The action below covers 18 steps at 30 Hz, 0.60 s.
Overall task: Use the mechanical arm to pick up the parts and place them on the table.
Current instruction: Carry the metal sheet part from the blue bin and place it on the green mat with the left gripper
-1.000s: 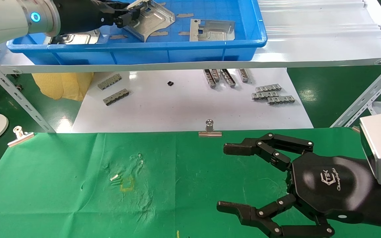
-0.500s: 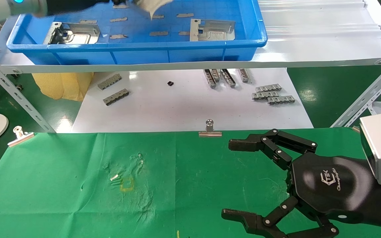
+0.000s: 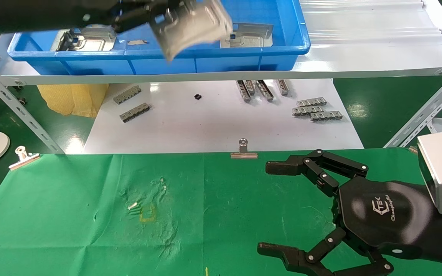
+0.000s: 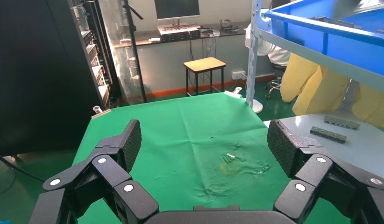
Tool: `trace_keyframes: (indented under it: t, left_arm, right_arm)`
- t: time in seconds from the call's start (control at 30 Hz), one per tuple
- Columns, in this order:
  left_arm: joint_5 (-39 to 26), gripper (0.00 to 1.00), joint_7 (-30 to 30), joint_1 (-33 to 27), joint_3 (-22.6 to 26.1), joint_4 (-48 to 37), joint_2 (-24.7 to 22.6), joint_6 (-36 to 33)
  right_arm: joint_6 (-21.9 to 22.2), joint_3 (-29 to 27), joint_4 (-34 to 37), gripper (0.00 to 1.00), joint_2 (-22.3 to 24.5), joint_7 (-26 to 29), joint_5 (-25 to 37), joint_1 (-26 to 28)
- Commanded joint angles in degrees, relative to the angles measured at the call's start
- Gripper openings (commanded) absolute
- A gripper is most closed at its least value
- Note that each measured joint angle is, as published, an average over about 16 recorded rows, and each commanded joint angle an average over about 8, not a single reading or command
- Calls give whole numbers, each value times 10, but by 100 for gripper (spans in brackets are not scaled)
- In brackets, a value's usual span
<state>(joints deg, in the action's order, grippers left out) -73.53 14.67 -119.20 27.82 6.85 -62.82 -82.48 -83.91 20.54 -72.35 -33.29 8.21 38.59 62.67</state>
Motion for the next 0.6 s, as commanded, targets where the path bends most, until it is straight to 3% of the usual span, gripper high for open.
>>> trace_keyframes:
  t: [0.03, 0.3, 0.6]
  left_arm:
    - [0, 0, 19, 0, 0, 1, 12, -51]
    - [8, 0, 71, 43, 35, 62, 70, -97]
    - [19, 0, 128, 145, 133, 133, 117, -91]
  right_arm:
    - [0, 0, 0, 100, 0, 0, 0, 0]
    - [0, 0, 0, 100, 0, 0, 0, 0]
    - [0, 0, 0, 100, 0, 0, 0, 0]
